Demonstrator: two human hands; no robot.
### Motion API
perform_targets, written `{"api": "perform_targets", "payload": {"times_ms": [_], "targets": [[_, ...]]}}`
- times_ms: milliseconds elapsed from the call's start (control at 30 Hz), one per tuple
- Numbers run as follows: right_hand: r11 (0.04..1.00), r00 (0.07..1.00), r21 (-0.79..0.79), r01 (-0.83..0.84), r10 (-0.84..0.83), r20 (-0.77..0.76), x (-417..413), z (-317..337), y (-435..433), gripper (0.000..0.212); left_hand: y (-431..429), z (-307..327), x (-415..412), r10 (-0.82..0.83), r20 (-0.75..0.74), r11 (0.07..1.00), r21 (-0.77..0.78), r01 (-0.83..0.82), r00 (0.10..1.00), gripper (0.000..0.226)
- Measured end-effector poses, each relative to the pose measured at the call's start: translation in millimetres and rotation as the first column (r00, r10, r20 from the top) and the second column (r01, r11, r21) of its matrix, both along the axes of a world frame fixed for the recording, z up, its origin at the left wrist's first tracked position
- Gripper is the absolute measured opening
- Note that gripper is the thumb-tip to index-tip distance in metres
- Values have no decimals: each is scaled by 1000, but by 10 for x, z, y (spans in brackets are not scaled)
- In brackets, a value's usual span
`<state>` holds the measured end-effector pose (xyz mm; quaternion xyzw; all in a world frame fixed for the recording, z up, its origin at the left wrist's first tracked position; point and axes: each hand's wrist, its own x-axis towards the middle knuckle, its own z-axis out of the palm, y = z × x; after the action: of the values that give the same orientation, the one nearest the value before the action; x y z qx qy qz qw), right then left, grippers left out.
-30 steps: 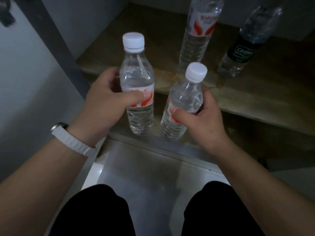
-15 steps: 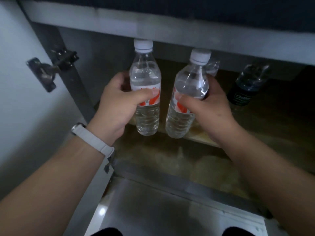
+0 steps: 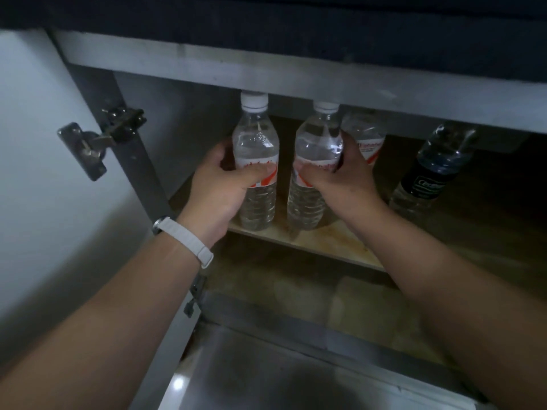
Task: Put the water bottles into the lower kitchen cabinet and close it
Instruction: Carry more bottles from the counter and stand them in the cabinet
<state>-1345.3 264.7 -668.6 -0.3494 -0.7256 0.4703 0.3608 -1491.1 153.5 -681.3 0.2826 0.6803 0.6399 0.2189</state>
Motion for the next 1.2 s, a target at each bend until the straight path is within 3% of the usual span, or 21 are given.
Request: {"api": "perform_targets", "payload": {"times_ms": [100, 300, 467, 600, 800, 967, 1133, 1200], "targets": [[1000, 1000, -11, 5, -5, -5, 43, -86, 3, 65, -5, -47, 20, -25, -38, 1000, 5, 25, 999, 68], [1000, 989, 14, -16, 14, 150, 99, -422, -52, 87, -93, -187, 77, -59, -141, 998, -36, 54, 988, 69], [1000, 980, 8, 27, -28, 198, 91, -540, -41, 71, -131, -464, 138, -58, -230, 995, -92, 37, 971, 78], [999, 979, 27, 24, -29, 200, 17, -560, -3, 57, -85, -530, 95, -43, -267, 994, -104, 16, 963, 71], [997, 984, 47, 57, -64, 166, -254, -608, 125, 61, 34, -552, 9, -46, -317, 995, -98, 16, 947, 70], [996, 972, 30, 83, -88, 217, -441, -531, 203, 38, 170, -562, -76, -27, -342, 994, -107, -10, 939, 68], [996, 971, -1, 88, -86, 224, -469, -462, 169, 51, 234, -551, -89, -19, -349, 988, -148, -35, 937, 69], [998, 976, -27, 61, -54, 213, -439, -424, 143, 34, 226, -535, -78, -19, -350, 986, -163, -41, 936, 72]]}}
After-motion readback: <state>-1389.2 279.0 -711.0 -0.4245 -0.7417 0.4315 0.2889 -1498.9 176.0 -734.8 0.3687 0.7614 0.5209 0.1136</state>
